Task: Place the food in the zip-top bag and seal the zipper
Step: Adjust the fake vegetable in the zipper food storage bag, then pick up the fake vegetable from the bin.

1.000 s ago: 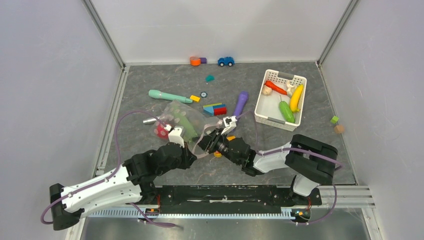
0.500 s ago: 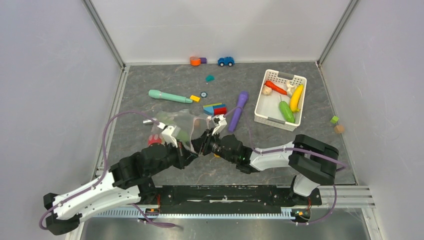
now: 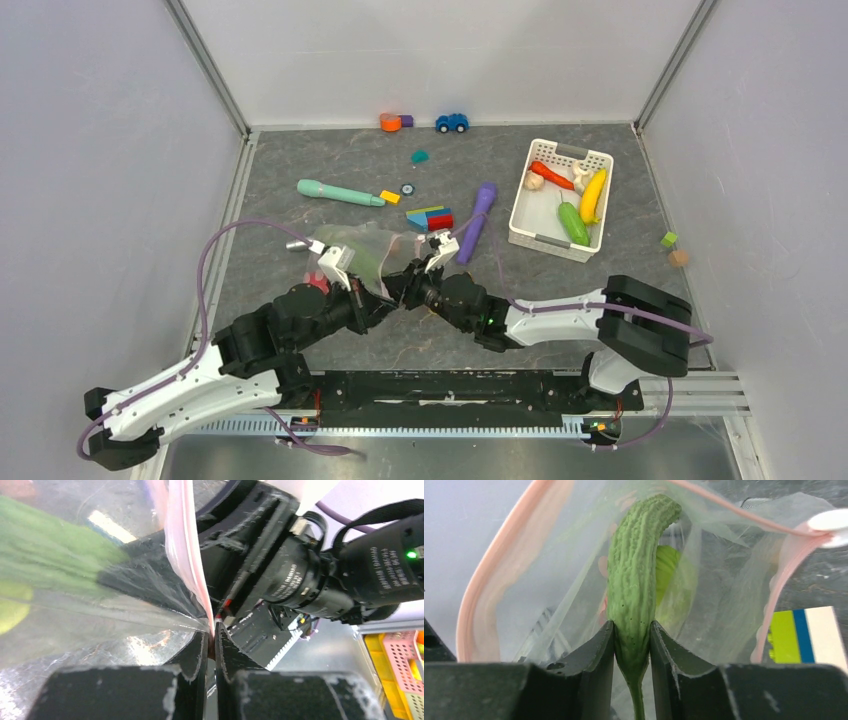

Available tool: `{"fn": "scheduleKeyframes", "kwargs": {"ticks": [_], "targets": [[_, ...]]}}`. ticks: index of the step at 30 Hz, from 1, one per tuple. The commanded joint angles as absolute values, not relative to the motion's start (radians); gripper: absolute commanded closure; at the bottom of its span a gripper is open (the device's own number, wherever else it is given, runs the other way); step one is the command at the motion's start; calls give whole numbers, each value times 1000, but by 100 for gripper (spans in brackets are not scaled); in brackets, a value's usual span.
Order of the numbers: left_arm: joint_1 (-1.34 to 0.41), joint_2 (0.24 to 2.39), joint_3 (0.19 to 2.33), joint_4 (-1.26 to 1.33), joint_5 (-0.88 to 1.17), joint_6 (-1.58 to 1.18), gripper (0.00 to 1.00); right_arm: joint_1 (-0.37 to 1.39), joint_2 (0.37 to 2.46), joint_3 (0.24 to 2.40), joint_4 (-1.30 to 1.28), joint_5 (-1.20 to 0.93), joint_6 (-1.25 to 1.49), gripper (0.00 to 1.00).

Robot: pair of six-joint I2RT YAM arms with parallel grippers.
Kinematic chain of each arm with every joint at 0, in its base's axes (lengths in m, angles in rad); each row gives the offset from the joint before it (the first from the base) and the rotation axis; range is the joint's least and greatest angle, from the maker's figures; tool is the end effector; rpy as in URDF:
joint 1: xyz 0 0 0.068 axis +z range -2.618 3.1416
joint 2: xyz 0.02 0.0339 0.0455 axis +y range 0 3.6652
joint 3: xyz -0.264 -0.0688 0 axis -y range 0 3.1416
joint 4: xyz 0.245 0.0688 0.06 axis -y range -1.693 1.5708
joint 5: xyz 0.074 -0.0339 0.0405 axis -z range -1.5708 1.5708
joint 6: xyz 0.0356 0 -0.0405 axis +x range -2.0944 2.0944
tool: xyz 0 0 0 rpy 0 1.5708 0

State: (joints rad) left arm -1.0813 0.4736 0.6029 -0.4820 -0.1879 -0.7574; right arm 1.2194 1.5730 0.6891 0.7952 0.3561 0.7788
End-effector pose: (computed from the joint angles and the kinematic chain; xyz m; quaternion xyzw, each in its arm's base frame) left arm 0.0635 -0.1050 0.2874 0.0787 0.8145 -0.4063 0.4065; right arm 0.1250 0.3049 0.2166 -0.0420 0.7347 0.4880 0.4694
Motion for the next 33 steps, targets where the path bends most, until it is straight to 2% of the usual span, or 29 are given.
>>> {"fn": "scheduleKeyframes", "kwargs": {"ticks": [1,16,19,24,30,33], "targets": [[-1084,491,672,-487,-347,-810,95,1224,1469,657,750,418,687,62],[-1084,445,672,-566,-382,-796,95,1222,1246,729,541,494,364,17],[-1084,435,672,-578,-385,-787,94,1216,1197,738,442,535,293,2],[-1084,445,688,-578,-378,-765,94,1104,1150,771,236,564,257,2],[-1084,486,733,-579,-362,-733,94,767,1153,830,40,468,244,2],[-1084,518,761,-583,-353,-716,94,575,1231,899,-63,386,220,2]]}}
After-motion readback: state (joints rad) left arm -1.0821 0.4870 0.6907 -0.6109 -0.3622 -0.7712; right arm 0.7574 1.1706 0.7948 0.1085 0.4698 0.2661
